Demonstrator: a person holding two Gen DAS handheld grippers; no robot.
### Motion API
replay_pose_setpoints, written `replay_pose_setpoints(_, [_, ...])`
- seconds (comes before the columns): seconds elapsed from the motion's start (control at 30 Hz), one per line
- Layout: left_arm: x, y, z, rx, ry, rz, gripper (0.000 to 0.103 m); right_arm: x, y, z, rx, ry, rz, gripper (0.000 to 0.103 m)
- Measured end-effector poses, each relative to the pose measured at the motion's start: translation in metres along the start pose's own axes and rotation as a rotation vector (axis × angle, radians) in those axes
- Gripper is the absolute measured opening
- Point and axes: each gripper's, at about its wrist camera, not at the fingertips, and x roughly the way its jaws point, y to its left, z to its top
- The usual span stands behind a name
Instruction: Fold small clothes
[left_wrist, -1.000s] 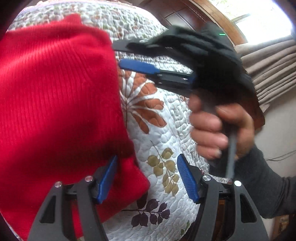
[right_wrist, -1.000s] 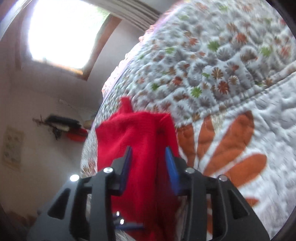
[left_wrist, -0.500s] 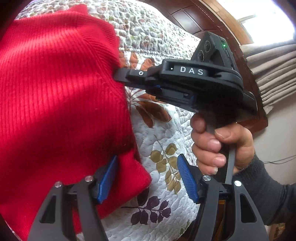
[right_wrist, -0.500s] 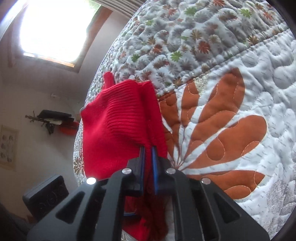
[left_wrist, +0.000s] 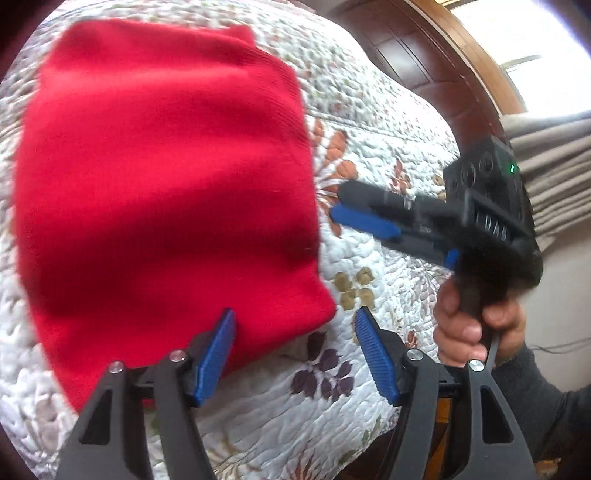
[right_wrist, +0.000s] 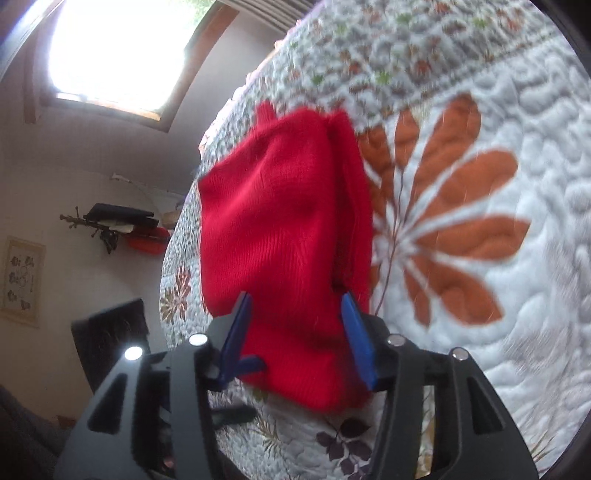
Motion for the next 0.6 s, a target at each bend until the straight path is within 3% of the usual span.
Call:
replay_pose_setpoints(0.07, [-0.007, 0.009, -0.001, -0.022, -0.014, 0.012, 0.067, 0.01, 0.001, -0.001, 0.005, 0.014, 0.008, 0.044])
replay_pose_setpoints(0.1, [-0.008, 0.012, -0.001, -0.03, -0.017, 0.012, 0.067, 0.016, -0.001, -0.002, 0.006, 0.026, 0.009, 0.028])
replay_pose_setpoints(0.17, [-0.011, 0.017, -0.004, -0.043, -0.02, 0.02, 0.067, 0.019, -0.012, 0.001, 0.028, 0.031, 0.008, 0.008])
replay_pose_setpoints(0.43, [-0.029, 0.03, -0.017, -0.079, -0.05, 0.024, 0.067, 0.008, -0.025, -0.003, 0.076, 0.008, 0.012, 0.002])
replay_pose_setpoints(0.6, [-0.038, 0.036, -0.024, -0.097, -0.058, 0.035, 0.067, 0.004, -0.014, -0.015, 0.065, 0.022, -0.009, 0.019])
